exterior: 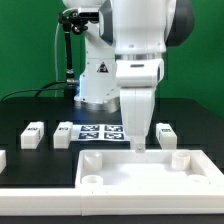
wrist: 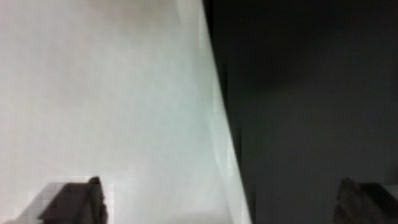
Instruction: Assemble desk
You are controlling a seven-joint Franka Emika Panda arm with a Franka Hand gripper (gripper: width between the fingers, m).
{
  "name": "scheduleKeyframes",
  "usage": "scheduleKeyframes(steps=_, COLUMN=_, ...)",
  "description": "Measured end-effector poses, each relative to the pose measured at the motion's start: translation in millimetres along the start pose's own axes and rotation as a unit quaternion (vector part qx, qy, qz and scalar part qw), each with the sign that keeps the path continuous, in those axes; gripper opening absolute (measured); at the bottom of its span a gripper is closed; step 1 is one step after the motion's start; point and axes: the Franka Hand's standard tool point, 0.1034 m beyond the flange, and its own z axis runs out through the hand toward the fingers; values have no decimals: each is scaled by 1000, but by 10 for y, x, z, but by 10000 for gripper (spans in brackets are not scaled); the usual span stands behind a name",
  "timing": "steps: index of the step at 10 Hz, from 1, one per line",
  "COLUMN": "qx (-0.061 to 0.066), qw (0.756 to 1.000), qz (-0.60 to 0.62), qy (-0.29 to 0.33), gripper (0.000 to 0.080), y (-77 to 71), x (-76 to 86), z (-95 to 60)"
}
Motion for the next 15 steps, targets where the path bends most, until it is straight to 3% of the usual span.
scheduleKeyframes(steps=4, qx=-2, qw=980, qz=201, qy=1, gripper=649, y=-66, x=349, z=-137)
scheduleKeyframes(steps=8, qx=1, qw=947, qz=320, qy=4, gripper=649, y=-96, x=385, z=-107)
scheduleKeyframes(steps=9, qx=5, qw=922, qz=387, qy=-2, gripper=649, y=-166, x=490, z=-138)
scheduleKeyframes(steps=10, qx=6, qw=904, qz=428, qy=-4, gripper=649, y=-145, x=579, z=-251)
scheduleKeyframes(steps=13, qx=13, qw=819, qz=574, qy=-6, gripper=649, y=-259, x=716, z=-241)
scheduleKeyframes(steps=15, qx=16, qw=820, qz=572, qy=-10, gripper=649, y=-269, x=709, z=-236)
